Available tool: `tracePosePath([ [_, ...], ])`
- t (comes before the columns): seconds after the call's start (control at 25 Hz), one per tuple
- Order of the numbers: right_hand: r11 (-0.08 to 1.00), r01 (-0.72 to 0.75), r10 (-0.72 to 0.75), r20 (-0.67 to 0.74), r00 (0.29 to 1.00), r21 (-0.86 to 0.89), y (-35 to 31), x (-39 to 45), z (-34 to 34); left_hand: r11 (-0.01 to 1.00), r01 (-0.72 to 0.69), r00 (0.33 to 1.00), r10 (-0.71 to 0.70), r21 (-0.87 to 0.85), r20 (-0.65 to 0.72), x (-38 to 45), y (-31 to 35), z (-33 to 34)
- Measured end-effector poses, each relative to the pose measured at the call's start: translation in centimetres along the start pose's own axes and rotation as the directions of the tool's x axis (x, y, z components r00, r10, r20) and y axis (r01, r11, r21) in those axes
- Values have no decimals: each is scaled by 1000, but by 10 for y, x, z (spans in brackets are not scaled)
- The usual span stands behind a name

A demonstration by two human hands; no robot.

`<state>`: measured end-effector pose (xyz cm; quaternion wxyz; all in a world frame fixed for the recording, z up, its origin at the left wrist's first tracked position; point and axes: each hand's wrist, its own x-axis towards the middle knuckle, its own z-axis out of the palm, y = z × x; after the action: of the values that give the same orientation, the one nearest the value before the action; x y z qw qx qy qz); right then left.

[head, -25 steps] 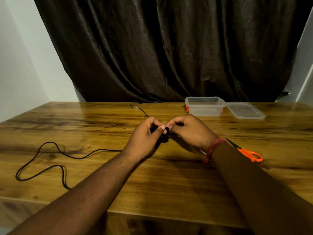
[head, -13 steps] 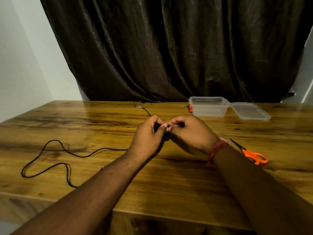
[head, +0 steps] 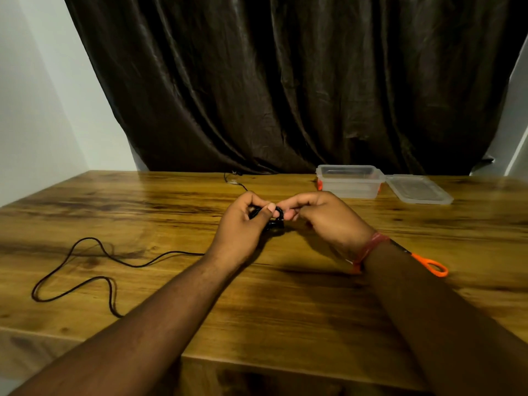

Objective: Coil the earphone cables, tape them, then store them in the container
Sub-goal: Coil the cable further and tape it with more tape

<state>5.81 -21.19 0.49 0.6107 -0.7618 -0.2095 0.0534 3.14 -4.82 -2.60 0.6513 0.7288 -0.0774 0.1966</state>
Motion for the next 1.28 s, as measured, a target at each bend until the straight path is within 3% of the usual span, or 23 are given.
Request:
tracePosePath([
  [0.08, 999, 25, -25, -24, 999, -25, -2, -2, -5, 994, 24, 999, -19, -105, 46, -2, 3, 1],
  [0.56, 994, 108, -107, -27, 994, 11, 0, -6, -4, 999, -12, 996, 16, -44, 91, -9, 13, 5],
  [0.92, 959, 140, -137, 29, 990, -247, 4, -1, -5, 996, 26, 994, -17, -84, 110, -5, 6, 6],
  [1.12, 961, 137, -129, 48, 990, -239, 4, 0, -5, 998, 11, 993, -3, -70, 115, -7, 8, 8],
  [1.28, 961, 121, -115, 38, 993, -249, 10, 3, -4, 983, 100, 985, -75, -157, 159, -5, 3, 8],
])
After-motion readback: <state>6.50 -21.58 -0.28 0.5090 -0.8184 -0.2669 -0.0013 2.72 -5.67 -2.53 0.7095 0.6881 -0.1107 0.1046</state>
